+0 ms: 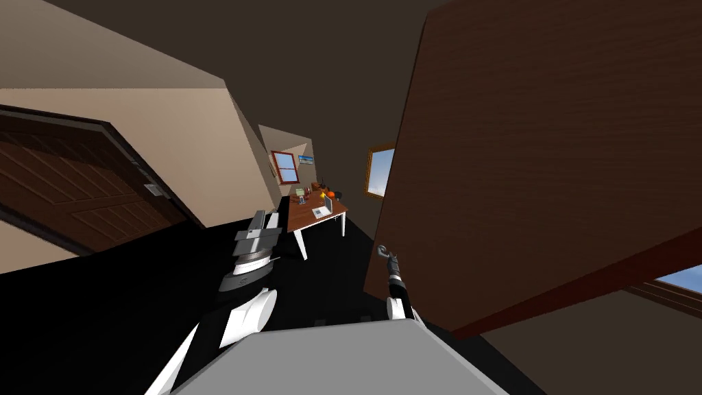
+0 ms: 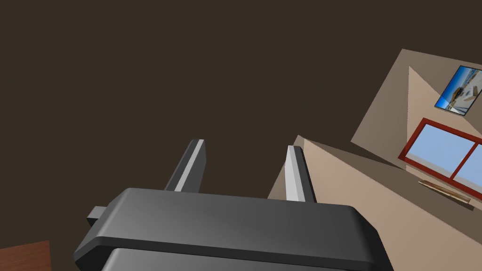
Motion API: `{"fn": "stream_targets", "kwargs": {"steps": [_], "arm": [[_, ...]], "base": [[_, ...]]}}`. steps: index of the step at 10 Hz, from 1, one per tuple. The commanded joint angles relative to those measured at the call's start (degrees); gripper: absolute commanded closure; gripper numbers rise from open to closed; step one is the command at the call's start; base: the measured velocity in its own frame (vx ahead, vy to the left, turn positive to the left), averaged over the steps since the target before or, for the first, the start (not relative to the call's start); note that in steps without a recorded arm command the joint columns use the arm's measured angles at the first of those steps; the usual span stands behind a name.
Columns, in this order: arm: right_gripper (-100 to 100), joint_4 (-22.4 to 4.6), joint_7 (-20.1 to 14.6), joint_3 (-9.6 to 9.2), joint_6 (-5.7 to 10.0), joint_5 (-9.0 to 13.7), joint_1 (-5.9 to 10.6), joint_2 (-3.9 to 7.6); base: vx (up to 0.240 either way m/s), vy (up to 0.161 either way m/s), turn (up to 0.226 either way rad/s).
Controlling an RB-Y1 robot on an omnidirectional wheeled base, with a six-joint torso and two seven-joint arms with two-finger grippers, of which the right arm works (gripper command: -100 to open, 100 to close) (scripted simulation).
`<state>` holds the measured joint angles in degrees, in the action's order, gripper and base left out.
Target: Push the door open
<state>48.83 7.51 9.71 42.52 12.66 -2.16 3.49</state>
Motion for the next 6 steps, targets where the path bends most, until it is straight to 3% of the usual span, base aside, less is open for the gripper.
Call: {"fn": "stream_targets", "kwargs": {"steps": [1,5,6], "arm": [[100,0.35,0.3,1.25,0.26,0.54,0.2,-0.36],[100,0.12,0.81,3.09,0.35,1.38,0.36,-1.79],[100,0.25,0.72,3.31,0.26,1.44,-0.12,-1.1]], "base": [[0.209,0.053,-0.063],[0.184,0.056,-0.069],[0.061,0.017,-0.05]]}}
